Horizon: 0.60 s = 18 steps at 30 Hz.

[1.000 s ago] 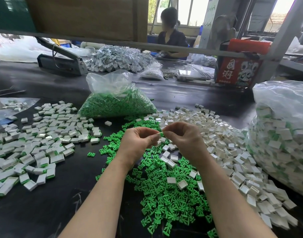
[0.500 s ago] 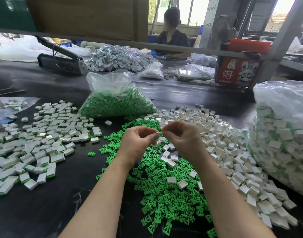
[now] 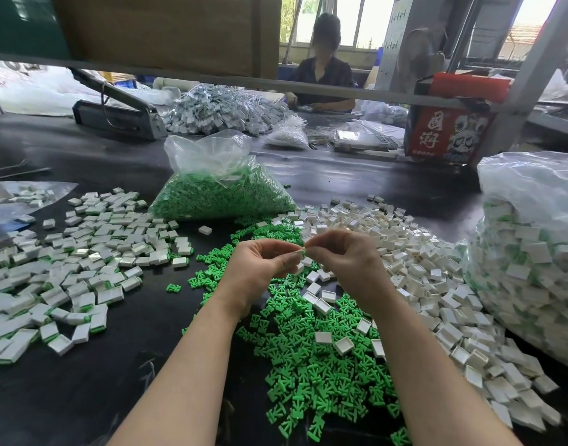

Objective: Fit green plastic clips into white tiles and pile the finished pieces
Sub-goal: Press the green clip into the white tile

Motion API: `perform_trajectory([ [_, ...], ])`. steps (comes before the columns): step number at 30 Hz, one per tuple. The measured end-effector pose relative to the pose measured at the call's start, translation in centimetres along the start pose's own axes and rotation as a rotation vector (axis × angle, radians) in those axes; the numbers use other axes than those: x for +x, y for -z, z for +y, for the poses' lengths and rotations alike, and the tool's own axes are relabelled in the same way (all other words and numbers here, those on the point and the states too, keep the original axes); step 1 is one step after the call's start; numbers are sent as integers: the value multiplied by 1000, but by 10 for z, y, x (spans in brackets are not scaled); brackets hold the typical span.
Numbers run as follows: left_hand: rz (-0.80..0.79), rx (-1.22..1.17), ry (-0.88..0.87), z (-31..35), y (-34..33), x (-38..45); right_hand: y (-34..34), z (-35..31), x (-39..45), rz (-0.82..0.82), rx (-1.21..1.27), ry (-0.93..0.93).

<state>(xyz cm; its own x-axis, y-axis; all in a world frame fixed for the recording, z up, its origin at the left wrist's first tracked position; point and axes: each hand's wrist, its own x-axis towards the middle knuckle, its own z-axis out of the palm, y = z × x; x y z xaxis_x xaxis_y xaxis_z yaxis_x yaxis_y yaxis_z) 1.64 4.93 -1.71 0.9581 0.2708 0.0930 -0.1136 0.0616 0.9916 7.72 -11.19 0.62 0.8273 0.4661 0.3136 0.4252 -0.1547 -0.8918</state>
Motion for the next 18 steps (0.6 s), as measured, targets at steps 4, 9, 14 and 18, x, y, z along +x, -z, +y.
perform_trajectory([
  [4,-30,-35,-23,0,1,1,3,3,0,-28,99,-52],
  [9,-19,-38,-24,-3,2,3,-2,6,1,36,20,-30],
  [14,8,16,-33,-6,2,6,-3,7,2,-6,-79,-31],
  [18,-42,210,-27,-9,3,8,-6,7,2,-20,-38,-57],
])
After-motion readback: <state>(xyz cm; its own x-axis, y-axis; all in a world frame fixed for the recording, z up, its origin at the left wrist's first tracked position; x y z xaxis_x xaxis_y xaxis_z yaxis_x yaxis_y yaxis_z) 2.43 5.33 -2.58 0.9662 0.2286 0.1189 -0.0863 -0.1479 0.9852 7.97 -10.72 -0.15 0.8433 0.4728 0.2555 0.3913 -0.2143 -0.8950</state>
